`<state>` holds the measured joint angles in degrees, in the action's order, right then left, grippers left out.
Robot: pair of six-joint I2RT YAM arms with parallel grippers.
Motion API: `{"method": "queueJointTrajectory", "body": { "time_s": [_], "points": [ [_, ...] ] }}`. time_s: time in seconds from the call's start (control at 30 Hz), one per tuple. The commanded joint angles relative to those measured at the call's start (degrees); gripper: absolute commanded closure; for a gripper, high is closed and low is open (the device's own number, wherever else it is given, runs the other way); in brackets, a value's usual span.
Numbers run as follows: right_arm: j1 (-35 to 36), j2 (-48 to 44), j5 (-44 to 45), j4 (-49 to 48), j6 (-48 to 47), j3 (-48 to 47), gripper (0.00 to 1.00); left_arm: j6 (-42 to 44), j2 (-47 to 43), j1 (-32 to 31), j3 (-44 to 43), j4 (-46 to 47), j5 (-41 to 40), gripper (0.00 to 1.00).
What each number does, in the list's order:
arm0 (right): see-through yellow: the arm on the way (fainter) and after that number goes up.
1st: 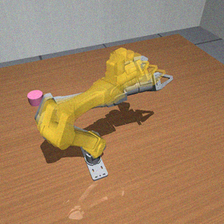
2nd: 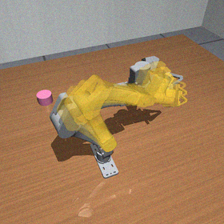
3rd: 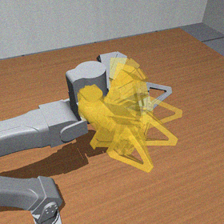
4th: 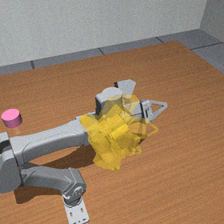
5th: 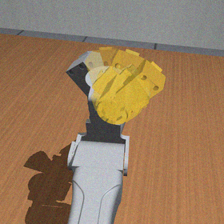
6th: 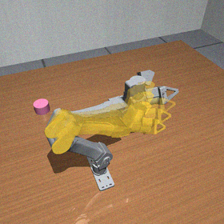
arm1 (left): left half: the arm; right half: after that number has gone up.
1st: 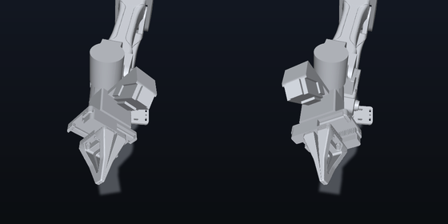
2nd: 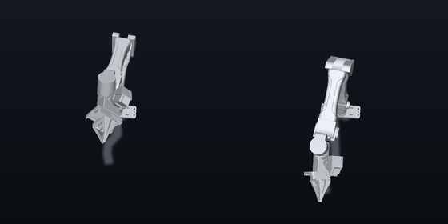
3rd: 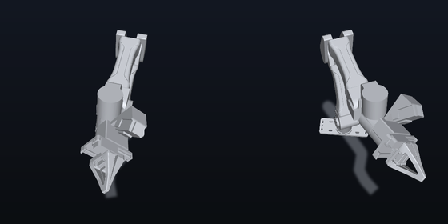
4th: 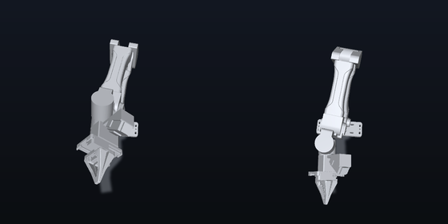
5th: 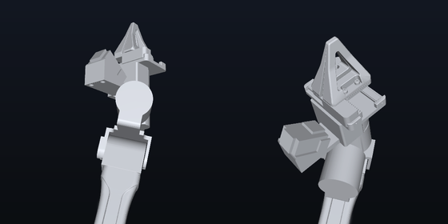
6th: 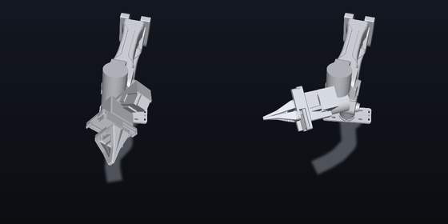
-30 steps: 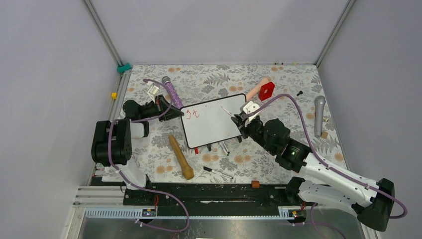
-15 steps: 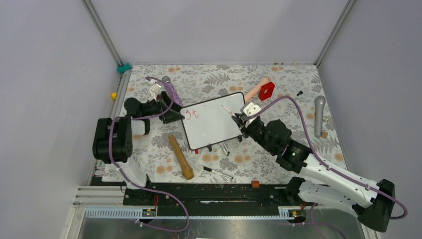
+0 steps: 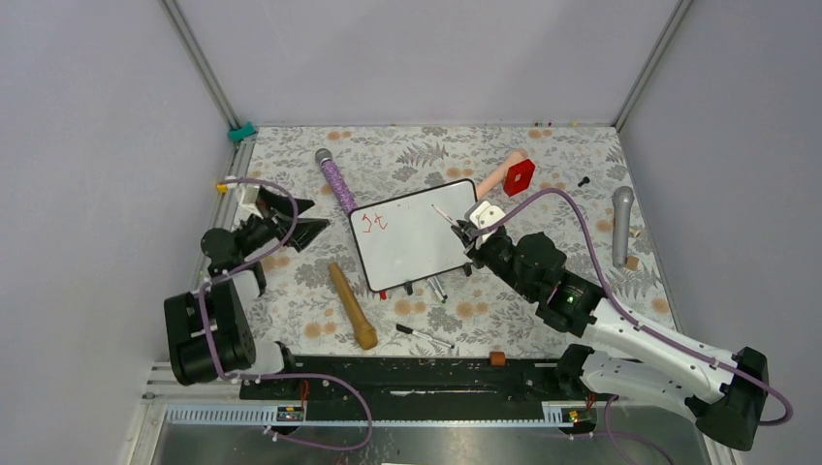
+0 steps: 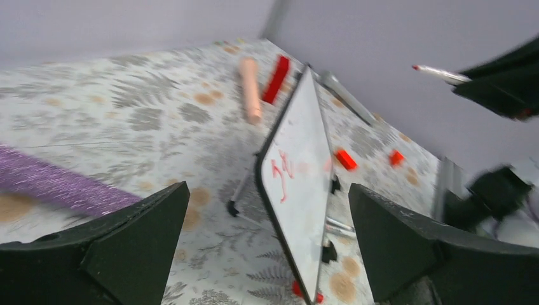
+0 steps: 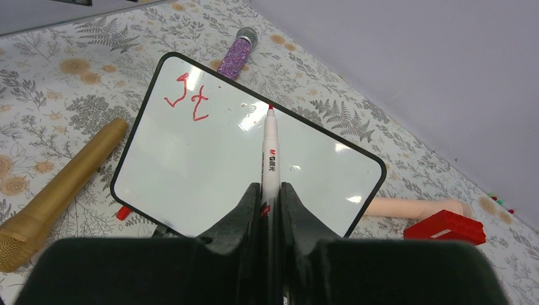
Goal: Write a sentence on the whiteboard
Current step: Put down the whiteboard on the whiteboard stand, then pass from the right arm to the left
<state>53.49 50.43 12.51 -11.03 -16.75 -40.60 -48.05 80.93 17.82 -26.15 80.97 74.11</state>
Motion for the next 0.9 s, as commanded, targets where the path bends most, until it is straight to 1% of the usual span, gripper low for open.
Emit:
{"method": "queueJointTrajectory", "body": {
  "time_s": [0.0,0.03,0.07,0.13,0.17,0.2,0.23,0.3,0.37,0.43,0.47,0.5,0.53,0.6,0.63,0.73,0.77,0.83,0.87],
  "points": [
    [-0.25,0.23,0.65,-2.61,-1.05,-1.79,1.00,13.96,-11.21,3.98,7.25,-6.70,-16.83,0.01],
    [-0.26,0.27,0.61,-2.76,-1.00,-1.77,1.00,21.36,-15.39,3.90,9.10,-12.00,-24.10,0.01],
    [-0.24,0.46,0.55,-3.16,-0.97,-1.72,1.00,26.45,-19.42,2.85,10.74,-18.22,-31.36,0.01],
    [-0.23,0.58,0.62,-4.05,-0.94,-1.59,1.00,34.85,-27.20,-1.26,12.79,-28.49,-50.78,0.01],
    [-0.23,0.76,0.66,-4.39,-1.04,-1.61,1.00,38.12,-28.21,-3.21,12.84,-32.43,-57.93,0.01],
    [-0.26,0.96,0.72,-4.56,-1.13,-1.71,1.00,39.58,-27.87,-4.07,12.04,-35.22,-60.93,0.01],
    [-0.24,1.17,0.80,-4.73,-1.17,-1.86,1.00,39.93,-26.69,-4.16,10.62,-38.75,-61.92,0.01],
    [-0.26,1.49,1.00,-4.93,-1.09,-2.12,1.00,40.68,-23.04,-4.20,7.66,-45.27,-62.10,0.01],
    [-0.23,1.70,0.91,-5.46,-1.04,-2.05,1.00,40.21,-19.83,-4.20,6.65,-46.95,-60.57,0.01],
    [-0.23,1.72,0.78,-6.35,-0.81,-1.64,1.00,38.82,-18.70,-4.33,8.95,-42.27,-60.04,0.01],
    [-0.23,1.69,0.67,-6.95,-0.52,-1.31,1.00,37.85,-18.61,-4.42,11.62,-37.62,-60.90,0.01],
    [-0.23,1.75,0.52,-7.58,-0.17,-0.84,1.00,37.39,-18.35,-4.50,14.78,-30.85,-61.71,0.01],
    [-0.23,1.66,0.27,-7.93,0.43,-0.47,1.00,37.30,-17.57,-4.74,17.92,-21.51,-62.38,0.01],
    [-0.24,1.75,-0.02,-8.53,2.42,0.08,1.00,35.30,-14.36,-4.84,21.23,-12.52,-63.63,0.01],
    [-0.23,2.00,0.01,-9.06,3.85,0.29,1.00,35.00,-12.20,-4.82,21.54,-9.96,-62.71,0.01],
    [-0.21,2.77,0.62,-12.08,10.09,1.43,1.00,36.72,-4.36,-5.89,20.52,-2.61,-56.62,0.01],
    [-0.22,2.96,0.41,-13.74,11.25,1.99,1.00,37.93,-3.82,-7.26,21.25,-1.48,-58.00,0.01],
    [-0.24,3.05,-0.45,-16.23,12.11,3.01,1.00,38.91,-2.51,-11.31,21.66,-0.77,-69.09,0.01],
    [-0.23,2.93,-0.66,-17.09,12.17,3.40,1.00,38.67,-3.15,-11.70,21.31,-2.48,-71.28,0.01]
  ]
}}
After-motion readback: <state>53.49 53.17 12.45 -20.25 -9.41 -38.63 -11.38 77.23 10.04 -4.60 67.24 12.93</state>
